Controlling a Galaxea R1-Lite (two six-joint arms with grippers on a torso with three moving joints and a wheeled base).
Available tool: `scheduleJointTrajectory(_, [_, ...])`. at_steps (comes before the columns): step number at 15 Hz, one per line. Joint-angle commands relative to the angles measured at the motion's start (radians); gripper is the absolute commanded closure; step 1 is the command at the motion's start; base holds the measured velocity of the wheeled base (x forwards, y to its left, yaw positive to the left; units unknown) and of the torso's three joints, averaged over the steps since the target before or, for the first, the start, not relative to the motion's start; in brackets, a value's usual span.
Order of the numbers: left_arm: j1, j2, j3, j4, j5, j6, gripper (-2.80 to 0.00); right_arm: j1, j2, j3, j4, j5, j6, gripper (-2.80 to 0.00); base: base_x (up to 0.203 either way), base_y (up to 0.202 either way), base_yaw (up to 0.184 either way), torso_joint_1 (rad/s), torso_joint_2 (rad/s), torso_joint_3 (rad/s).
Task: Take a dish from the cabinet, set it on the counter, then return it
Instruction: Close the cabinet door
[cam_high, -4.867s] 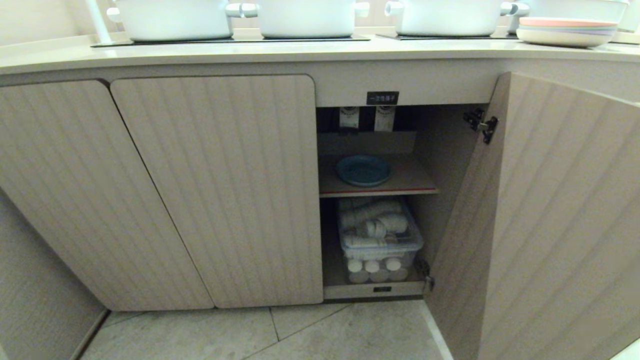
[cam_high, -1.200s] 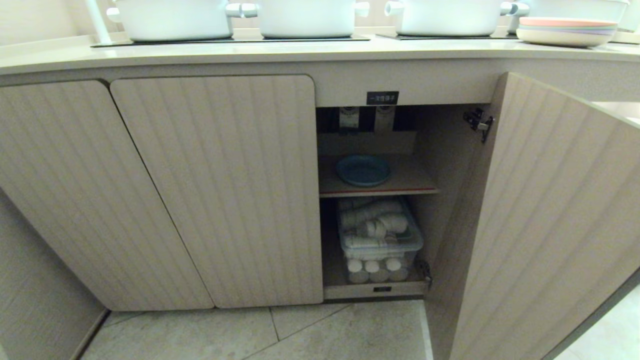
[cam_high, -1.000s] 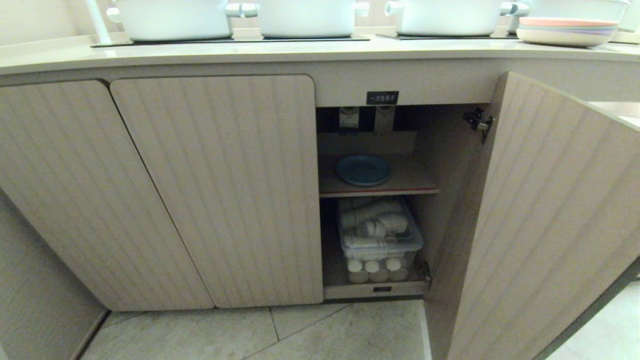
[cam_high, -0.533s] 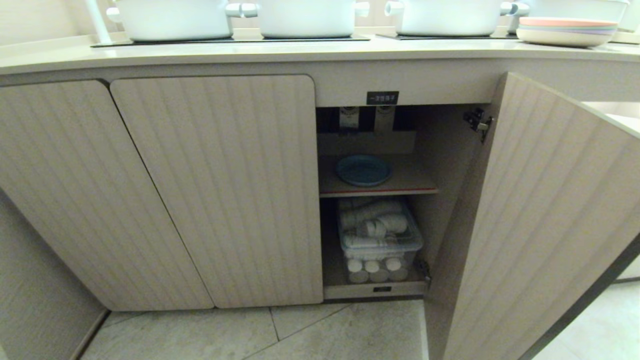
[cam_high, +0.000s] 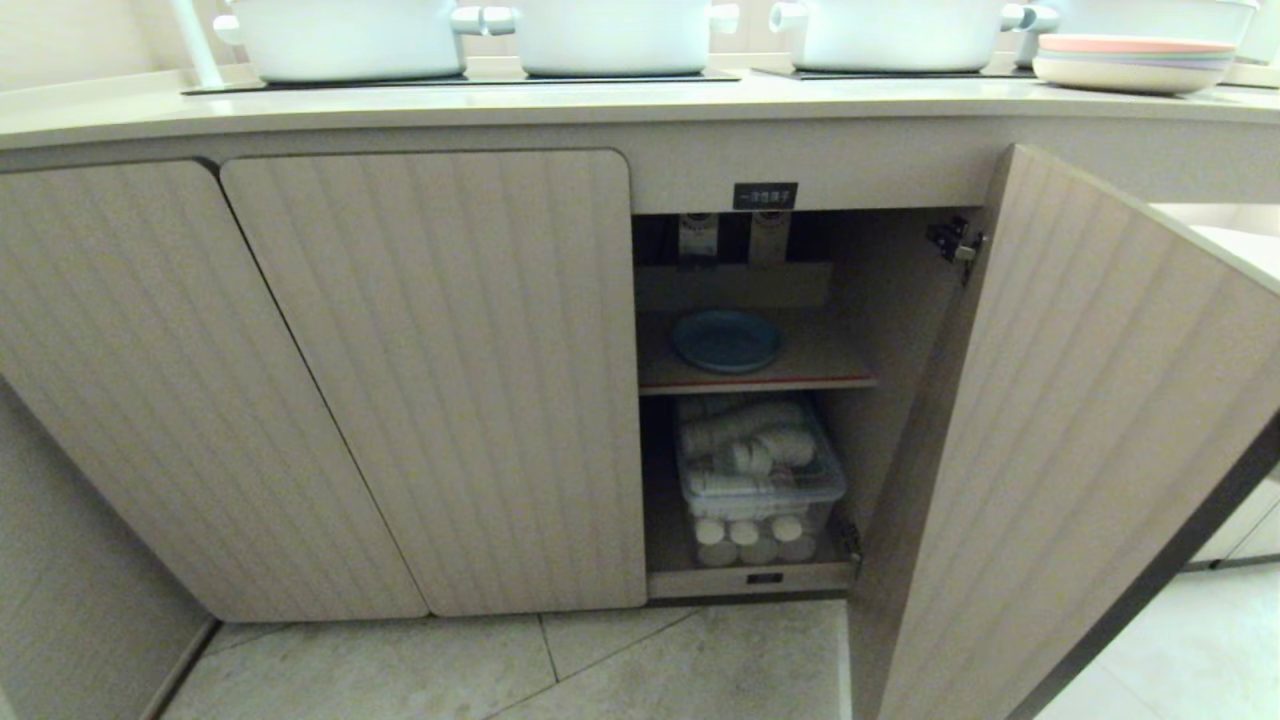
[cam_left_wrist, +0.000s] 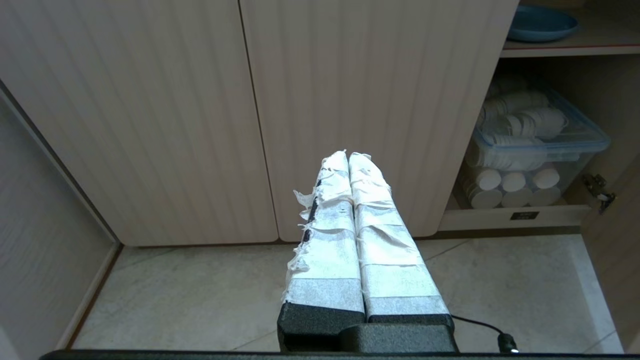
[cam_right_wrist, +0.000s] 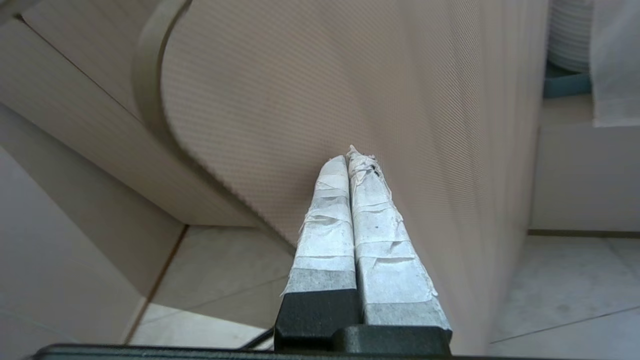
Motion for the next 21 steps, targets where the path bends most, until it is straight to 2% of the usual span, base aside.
scheduleJointTrajectory(1, [0.0, 0.0, 0.0, 0.0, 0.001, 0.0, 0.0, 0.001, 0.045, -0.025, -0.001, 0.0, 0.025, 0.0, 0.0, 0.0, 0.0, 0.0, 0.0, 0.0])
scheduleJointTrajectory(11, [0.0, 0.0, 0.0, 0.0, 0.001, 0.0, 0.0, 0.002, 0.178, -0.104, -0.002, 0.037, 0.111, 0.0, 0.0, 0.0, 0.0, 0.0, 0.0, 0.0])
scheduleJointTrajectory(15, [0.0, 0.0, 0.0, 0.0, 0.001, 0.0, 0.0, 0.002, 0.21, -0.113, -0.012, 0.09, 0.114, 0.0, 0.0, 0.0, 0.0, 0.0, 0.0, 0.0])
scheduleJointTrajectory(21, [0.0, 0.0, 0.0, 0.0, 0.001, 0.0, 0.0, 0.002, 0.337, -0.237, -0.001, 0.118, 0.156, 0.0, 0.0, 0.0, 0.0, 0.0, 0.0, 0.0])
